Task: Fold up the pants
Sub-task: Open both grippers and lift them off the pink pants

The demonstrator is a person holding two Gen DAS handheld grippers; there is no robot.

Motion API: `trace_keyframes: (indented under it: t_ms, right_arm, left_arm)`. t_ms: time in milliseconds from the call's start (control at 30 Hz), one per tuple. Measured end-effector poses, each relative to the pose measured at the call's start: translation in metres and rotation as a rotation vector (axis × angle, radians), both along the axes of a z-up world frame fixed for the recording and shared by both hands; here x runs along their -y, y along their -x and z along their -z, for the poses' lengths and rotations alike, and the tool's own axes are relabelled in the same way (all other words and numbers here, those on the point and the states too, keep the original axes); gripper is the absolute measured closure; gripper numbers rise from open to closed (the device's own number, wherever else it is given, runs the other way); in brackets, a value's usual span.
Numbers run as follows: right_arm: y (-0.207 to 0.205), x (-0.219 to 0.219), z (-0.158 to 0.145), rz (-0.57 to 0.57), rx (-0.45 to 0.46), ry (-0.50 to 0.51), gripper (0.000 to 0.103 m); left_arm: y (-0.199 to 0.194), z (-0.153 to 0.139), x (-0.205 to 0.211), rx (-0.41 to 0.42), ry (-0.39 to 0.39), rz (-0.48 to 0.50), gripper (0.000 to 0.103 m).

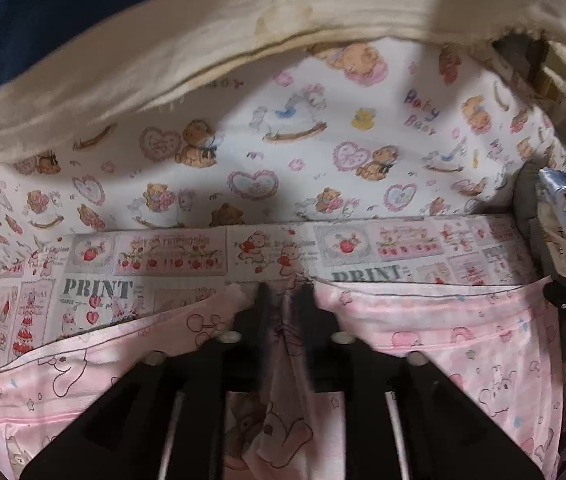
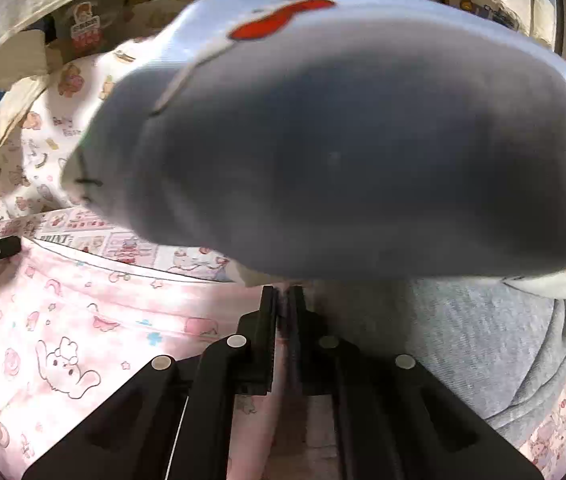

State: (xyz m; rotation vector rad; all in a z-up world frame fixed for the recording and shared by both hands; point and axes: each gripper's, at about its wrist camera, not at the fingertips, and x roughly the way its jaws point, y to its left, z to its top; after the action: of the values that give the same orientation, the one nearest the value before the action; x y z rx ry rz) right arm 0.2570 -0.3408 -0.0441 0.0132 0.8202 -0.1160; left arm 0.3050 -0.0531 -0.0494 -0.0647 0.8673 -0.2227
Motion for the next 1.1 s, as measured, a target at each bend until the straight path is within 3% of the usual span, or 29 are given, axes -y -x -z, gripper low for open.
trace_keyframes:
  t_ms: [67,133,300,333,433,467,600,633,667,833,967,1100]
  right_arm:
    - [0.008,0.01,-0.003,-0.009,0.015,0.002,0.088]
    - [0.012,0.009,-0.004,-0.021,0.033,-0.007,0.08]
    - [0.026,0.001,-0.018,-0.05,0.113,-0.005,0.045]
    - [0.029,0.0,-0.019,-0.053,0.132,-0.004,0.042]
    - [0.042,0.002,-0.034,-0.053,0.235,-0.017,0.027]
    - [0.046,0.003,-0.038,-0.039,0.268,-0.031,0.014]
    - [0.062,0.016,-0.06,-0.006,0.397,-0.103,0.011]
    - [0.06,0.01,-0.063,0.0,0.421,-0.097,0.009]
    - [0.062,0.008,-0.066,0.003,0.447,-0.083,0.001]
    - [0.083,-0.006,-0.071,-0.025,0.557,-0.015,0.001]
    - [0.083,-0.016,-0.072,-0.06,0.541,0.022,0.001]
    - [0.079,-0.013,-0.068,-0.018,0.523,0.015,0.001]
  left_arm:
    - [0.009,-0.008,-0.004,0.059,-0.002,-0.02,0.052]
    - [0.018,-0.017,-0.003,0.127,-0.007,-0.024,0.048]
    - [0.05,-0.039,0.003,0.339,-0.042,-0.008,0.034]
    - [0.059,-0.044,0.003,0.398,-0.048,-0.015,0.031]
    - [0.071,-0.057,0.006,0.538,-0.082,-0.047,0.008]
    - [0.075,-0.059,0.006,0.573,-0.095,-0.059,0.0]
    - [0.078,-0.065,0.0,0.616,-0.061,-0.066,0.0]
    - [0.078,-0.066,-0.001,0.623,-0.056,-0.07,0.0]
    - [0.08,-0.066,-0.002,0.625,-0.055,-0.075,0.0]
    - [0.081,-0.065,-0.003,0.63,-0.072,-0.104,0.0]
    - [0.081,-0.064,-0.002,0.618,-0.091,-0.105,0.0]
    - [0.076,-0.062,-0.003,0.589,-0.082,-0.101,0.0]
